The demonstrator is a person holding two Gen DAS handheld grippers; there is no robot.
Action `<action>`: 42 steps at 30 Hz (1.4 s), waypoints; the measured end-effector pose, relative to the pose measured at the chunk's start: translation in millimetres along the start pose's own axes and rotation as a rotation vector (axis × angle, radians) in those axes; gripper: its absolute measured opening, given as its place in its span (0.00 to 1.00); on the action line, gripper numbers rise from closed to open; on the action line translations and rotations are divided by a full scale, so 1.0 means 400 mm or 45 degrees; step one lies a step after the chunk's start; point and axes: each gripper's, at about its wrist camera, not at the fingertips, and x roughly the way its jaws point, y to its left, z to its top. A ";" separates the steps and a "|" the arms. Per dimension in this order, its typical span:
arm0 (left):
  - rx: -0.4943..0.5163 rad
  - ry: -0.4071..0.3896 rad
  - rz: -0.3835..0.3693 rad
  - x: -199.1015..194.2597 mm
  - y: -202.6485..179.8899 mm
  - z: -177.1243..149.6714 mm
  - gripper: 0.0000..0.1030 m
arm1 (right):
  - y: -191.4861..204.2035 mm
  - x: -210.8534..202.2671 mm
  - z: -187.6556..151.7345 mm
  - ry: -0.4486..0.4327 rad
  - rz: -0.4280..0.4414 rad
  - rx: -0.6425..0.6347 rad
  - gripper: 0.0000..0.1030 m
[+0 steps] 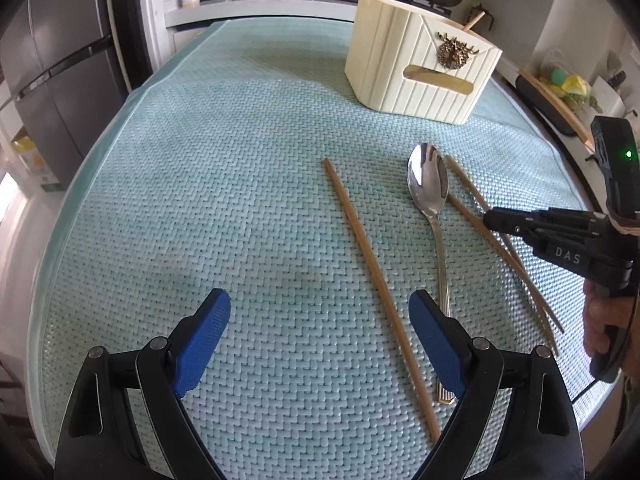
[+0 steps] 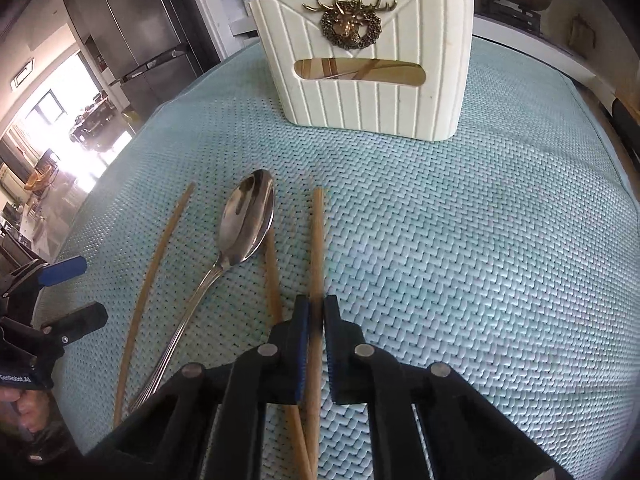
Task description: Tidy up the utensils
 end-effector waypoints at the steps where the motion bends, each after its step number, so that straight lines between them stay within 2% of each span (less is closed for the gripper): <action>1: 0.001 0.001 0.001 0.002 -0.001 0.000 0.89 | 0.009 0.005 0.004 -0.003 -0.017 -0.007 0.05; 6: 0.003 -0.007 0.022 -0.003 0.005 -0.009 0.89 | -0.014 -0.017 -0.034 -0.038 -0.055 0.160 0.06; 13: 0.040 0.002 0.036 0.008 -0.001 -0.021 0.89 | -0.116 -0.123 -0.204 -0.083 -0.172 0.510 0.05; 17: 0.019 0.006 0.013 0.025 0.004 0.002 0.89 | -0.155 -0.163 -0.271 -0.090 -0.219 0.576 0.06; 18: 0.014 0.008 0.011 0.032 0.005 0.014 0.89 | -0.172 -0.170 -0.271 -0.096 -0.218 0.582 0.10; 23: 0.047 0.002 0.057 0.066 -0.004 0.075 0.89 | -0.177 -0.184 -0.280 -0.102 -0.200 0.573 0.12; 26: 0.058 0.024 0.080 0.099 -0.002 0.105 0.88 | -0.207 -0.172 -0.265 -0.095 -0.183 0.536 0.22; 33: 0.121 0.077 0.098 0.154 -0.013 0.150 0.84 | -0.226 -0.104 -0.131 -0.030 -0.205 0.403 0.24; 37: 0.156 0.106 0.071 0.174 -0.023 0.189 0.72 | -0.231 -0.061 -0.060 0.000 -0.235 0.321 0.24; 38: 0.165 0.106 0.068 0.178 -0.026 0.201 0.63 | -0.233 -0.051 -0.041 0.004 -0.249 0.300 0.24; 39: 0.173 0.107 0.062 0.179 -0.029 0.210 0.48 | -0.234 -0.038 -0.020 0.009 -0.261 0.287 0.18; 40: 0.182 0.109 0.050 0.181 -0.031 0.220 0.39 | -0.237 -0.032 -0.005 0.007 -0.266 0.282 0.08; 41: 0.187 0.117 0.034 0.184 -0.033 0.227 0.15 | -0.245 -0.027 0.006 0.002 -0.240 0.295 0.07; 42: 0.182 0.126 0.010 0.187 -0.032 0.234 0.08 | -0.251 -0.021 0.021 -0.003 -0.219 0.310 0.07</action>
